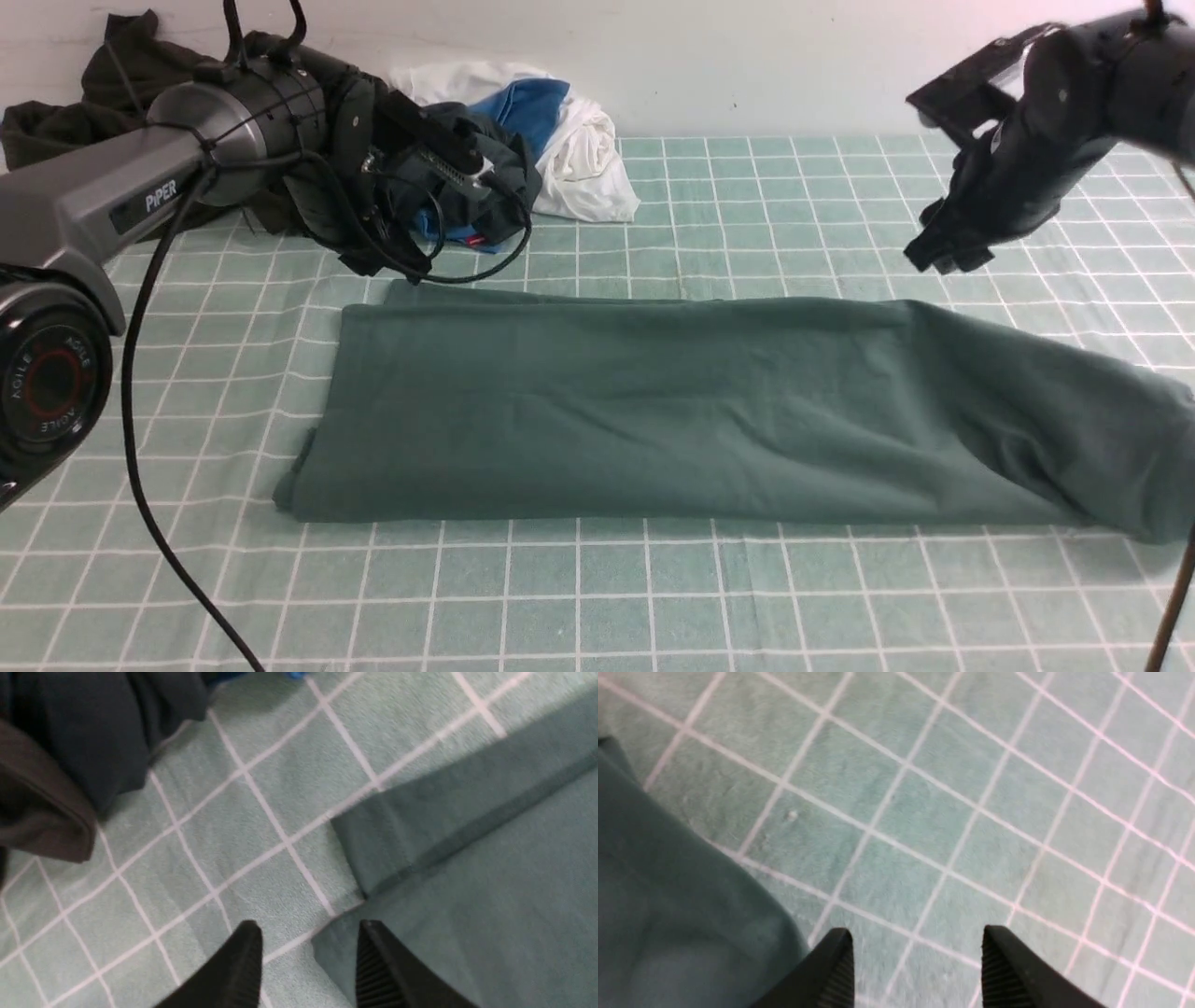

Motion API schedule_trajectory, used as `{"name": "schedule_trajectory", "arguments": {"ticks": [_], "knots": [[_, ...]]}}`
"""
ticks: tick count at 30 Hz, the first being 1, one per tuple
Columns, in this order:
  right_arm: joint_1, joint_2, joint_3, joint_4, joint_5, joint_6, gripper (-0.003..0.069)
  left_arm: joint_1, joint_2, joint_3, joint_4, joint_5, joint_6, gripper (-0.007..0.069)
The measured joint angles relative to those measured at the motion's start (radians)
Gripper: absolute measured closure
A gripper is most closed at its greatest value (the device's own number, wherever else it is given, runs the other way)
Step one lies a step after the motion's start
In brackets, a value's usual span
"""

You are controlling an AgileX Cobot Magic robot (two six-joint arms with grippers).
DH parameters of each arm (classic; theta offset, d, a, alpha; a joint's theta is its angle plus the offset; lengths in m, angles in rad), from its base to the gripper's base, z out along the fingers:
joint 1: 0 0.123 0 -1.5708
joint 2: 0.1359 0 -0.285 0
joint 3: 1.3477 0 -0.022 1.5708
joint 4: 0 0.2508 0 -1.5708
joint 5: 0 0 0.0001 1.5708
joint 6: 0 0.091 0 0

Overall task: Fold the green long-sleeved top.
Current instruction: Use both arms to drag the lower edge of the fabric forward and fold it over the upper edge, then use the right arm to clamp the right edge of the fabric

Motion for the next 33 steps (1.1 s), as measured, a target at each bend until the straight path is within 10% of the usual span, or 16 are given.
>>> {"name": "schedule_trajectory", "arguments": {"ticks": [5,11,18,25,33], "knots": [[0.0,-0.085,0.055,0.156,0.192,0.023,0.0286,-0.015,-0.029,-0.063,-0.035,0.152,-0.115,0.0214],[0.0,-0.186,0.312,0.275,0.204,0.006,0.0287,-0.064,-0.055,-0.048,-0.149,0.302,-0.082,0.033],[-0.064,-0.209,0.557,0.098,0.038,0.131,0.0289,-0.08,-0.055,0.113,-0.27,0.335,0.006,0.0602],[-0.262,-0.145,0.52,-0.088,-0.106,0.329,0.0289,-0.08,-0.062,0.277,-0.286,0.332,0.033,0.0628],[-0.399,-0.151,0.392,0.031,-0.021,0.289,0.0258,-0.08,-0.071,0.306,-0.286,0.312,0.04,0.0628]]}}
